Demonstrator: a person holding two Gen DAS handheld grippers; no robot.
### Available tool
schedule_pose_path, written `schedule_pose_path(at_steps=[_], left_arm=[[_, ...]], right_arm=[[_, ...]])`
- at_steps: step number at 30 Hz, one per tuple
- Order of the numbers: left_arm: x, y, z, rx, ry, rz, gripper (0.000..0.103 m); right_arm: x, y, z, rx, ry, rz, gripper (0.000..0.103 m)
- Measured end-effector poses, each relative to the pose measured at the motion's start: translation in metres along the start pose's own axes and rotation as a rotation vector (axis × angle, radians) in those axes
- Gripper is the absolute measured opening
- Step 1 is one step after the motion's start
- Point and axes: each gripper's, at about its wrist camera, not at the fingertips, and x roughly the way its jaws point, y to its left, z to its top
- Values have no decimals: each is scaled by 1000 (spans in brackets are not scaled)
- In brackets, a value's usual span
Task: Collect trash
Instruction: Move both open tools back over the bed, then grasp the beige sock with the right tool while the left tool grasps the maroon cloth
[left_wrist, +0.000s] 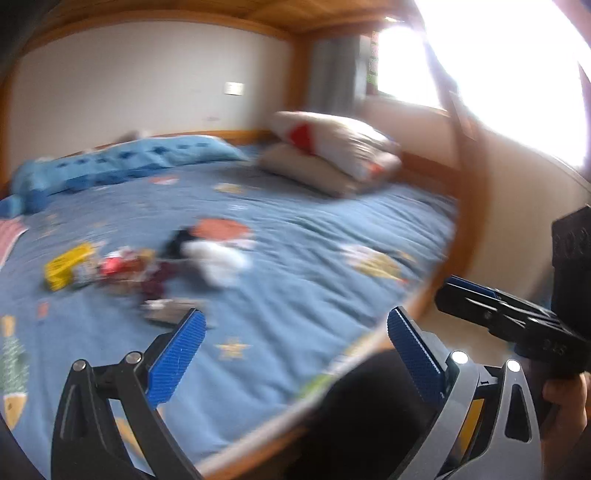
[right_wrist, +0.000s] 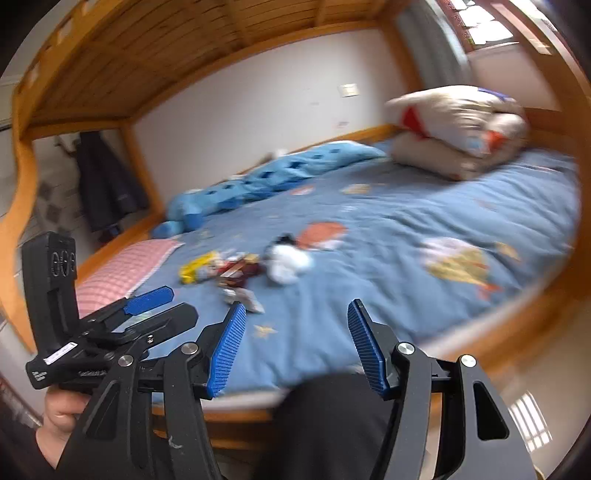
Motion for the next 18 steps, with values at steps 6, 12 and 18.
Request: schedule_pose_path(at_steps=[6, 12, 18], left_arm=[[1, 81, 2, -147, -12, 165, 99], [7, 131, -1, -226, -11, 239, 99], [25, 166, -6, -276, 16, 266, 99]], right_arm=[[78, 35, 15, -38, 61, 142, 57], [142, 61, 13, -121, 145, 175, 57], [197, 74, 5, -236, 236, 139, 57]])
